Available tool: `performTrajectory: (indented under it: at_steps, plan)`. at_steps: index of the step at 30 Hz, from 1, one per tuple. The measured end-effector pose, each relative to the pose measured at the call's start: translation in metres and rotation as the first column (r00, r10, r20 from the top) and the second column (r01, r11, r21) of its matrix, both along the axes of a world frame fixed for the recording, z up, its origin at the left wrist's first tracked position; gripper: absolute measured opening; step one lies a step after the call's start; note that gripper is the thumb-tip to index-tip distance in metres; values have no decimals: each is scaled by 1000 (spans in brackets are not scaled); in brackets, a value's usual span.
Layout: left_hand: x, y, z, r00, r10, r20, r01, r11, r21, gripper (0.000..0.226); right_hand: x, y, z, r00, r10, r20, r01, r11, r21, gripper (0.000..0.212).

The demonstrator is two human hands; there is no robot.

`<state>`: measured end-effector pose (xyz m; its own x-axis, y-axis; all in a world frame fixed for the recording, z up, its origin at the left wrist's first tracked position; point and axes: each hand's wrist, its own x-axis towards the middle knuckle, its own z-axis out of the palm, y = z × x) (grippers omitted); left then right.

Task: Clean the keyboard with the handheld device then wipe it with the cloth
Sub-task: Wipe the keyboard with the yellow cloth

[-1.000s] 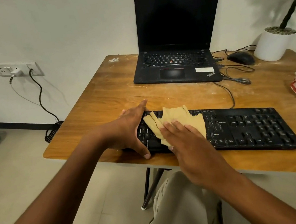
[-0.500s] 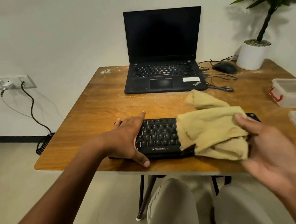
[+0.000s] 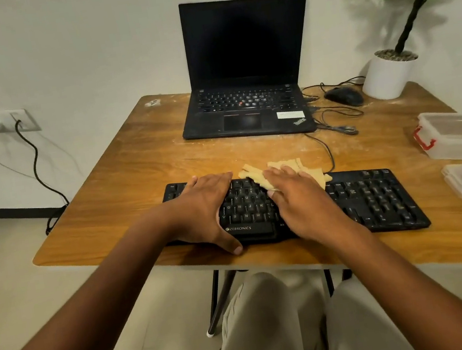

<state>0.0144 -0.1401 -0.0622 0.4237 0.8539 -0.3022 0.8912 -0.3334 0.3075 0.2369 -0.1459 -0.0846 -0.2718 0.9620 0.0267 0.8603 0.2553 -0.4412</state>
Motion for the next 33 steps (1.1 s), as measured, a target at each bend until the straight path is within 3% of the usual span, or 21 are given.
performTrajectory:
  at_steps: [2,13,15,17,19,21,24,26,28,30,33]
  plan:
    - [2,0,2,1000,0,-13,0,1000,-4,142,-4,-3,-2,996,51,79,-53,998,23,53]
    - [5,3,3,997,-2,-77,-1,999,-32,140,7,-83,5,980,137,147,-138,990,0,55]
    - [4,3,2,997,-4,-77,2,1000,-24,139,10,-95,11,994,108,29,-106,993,-58,53]
    - [3,2,3,997,-10,-76,9,1000,-16,140,13,-103,22,962,-20,-272,-12,993,-117,46]
    - [3,2,3,997,-15,-69,14,1000,-12,140,18,-103,34,807,-194,-558,86,973,-214,38]
    - [3,2,3,998,-15,-64,14,1000,-11,141,26,-93,48,593,-337,-732,132,937,-324,31]
    - [3,3,3,997,-12,-72,11,1000,-12,142,36,-65,73,270,-442,-855,201,895,-399,26]
    - [3,2,3,997,-12,-74,11,1000,-17,142,38,-44,88,191,-412,-891,272,894,-356,26]
    - [3,2,4,997,-13,-71,11,1000,-17,142,32,-26,95,278,-326,-903,316,919,-235,26]
    - [3,2,4,998,-11,-66,10,1000,-16,142,20,-13,91,543,-244,-803,333,941,-61,30]
    - [2,2,4,998,-10,-64,9,1000,-15,142,-1,-5,58,922,-135,-363,167,984,57,44]
